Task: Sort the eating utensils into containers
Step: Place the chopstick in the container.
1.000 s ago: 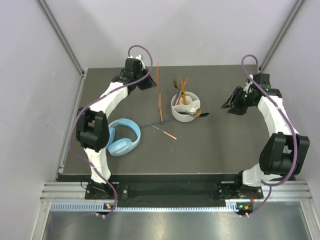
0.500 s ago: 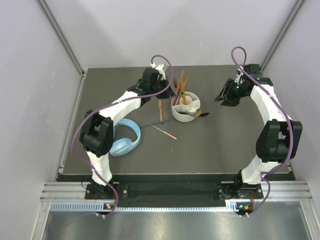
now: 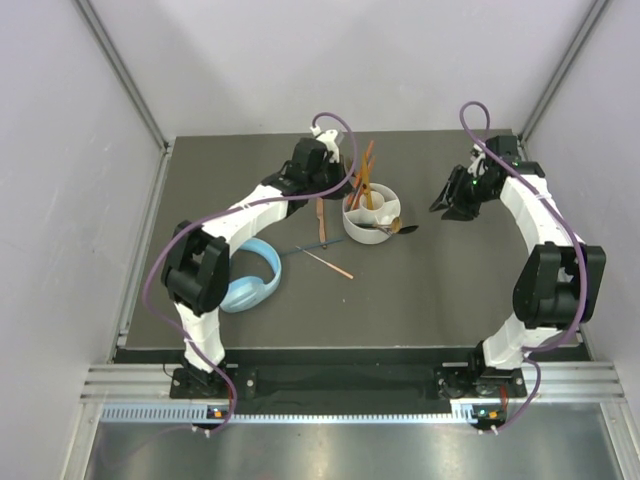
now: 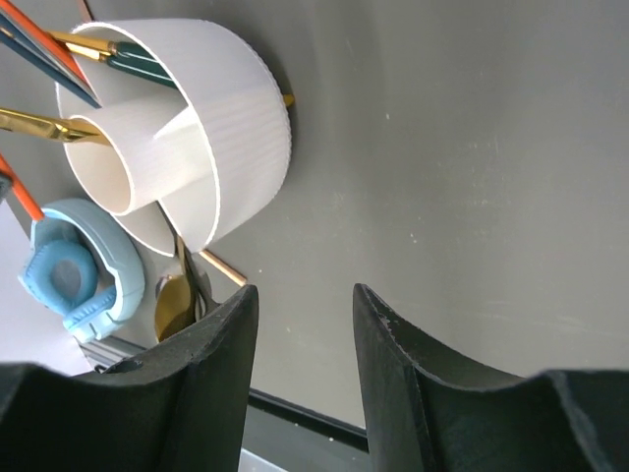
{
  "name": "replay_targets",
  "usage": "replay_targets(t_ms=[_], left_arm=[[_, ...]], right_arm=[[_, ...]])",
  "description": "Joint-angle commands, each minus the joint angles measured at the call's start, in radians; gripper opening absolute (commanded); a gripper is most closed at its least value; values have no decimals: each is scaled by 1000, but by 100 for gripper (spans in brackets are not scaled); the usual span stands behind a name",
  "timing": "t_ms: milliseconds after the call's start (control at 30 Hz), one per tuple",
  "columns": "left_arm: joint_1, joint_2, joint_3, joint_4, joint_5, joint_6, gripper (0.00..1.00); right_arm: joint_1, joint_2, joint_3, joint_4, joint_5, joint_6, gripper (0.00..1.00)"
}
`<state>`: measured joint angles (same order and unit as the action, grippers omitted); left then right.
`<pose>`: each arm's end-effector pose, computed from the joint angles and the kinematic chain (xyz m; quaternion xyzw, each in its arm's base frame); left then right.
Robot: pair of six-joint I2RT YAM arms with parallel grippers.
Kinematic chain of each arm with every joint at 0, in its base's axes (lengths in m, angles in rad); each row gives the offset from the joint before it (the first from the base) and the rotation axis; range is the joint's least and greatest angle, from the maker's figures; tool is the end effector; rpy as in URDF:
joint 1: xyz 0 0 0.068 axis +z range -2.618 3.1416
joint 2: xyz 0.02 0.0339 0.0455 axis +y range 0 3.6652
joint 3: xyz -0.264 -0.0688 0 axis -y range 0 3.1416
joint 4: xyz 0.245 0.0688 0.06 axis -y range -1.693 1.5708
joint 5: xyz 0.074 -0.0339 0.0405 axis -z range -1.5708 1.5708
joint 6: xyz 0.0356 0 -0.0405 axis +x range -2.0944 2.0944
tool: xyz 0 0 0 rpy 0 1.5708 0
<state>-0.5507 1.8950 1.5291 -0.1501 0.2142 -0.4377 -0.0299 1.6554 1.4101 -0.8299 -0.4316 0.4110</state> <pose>0.3786 -0.2414 0.2784 0.1022 0.8548 -0.3187 0.3967 0.3454 0.0046 0.2817 0.1558 0.9355 0.2492 0.1959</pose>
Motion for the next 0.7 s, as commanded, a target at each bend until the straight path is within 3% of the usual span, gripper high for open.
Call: replay_targets(t_ms=[0,300,667], left_arm=[[-5,32,3,87,-47,68,0],[-17,134,39,99,-47,125,0],[-20,144,46,98,-87,148,0]], right_arm=[[2,-66,-19,15,-9,-20,44],[2,-77,-45,18,-10,-23,44],[2,-78,-56,20,-9,-21,44]])
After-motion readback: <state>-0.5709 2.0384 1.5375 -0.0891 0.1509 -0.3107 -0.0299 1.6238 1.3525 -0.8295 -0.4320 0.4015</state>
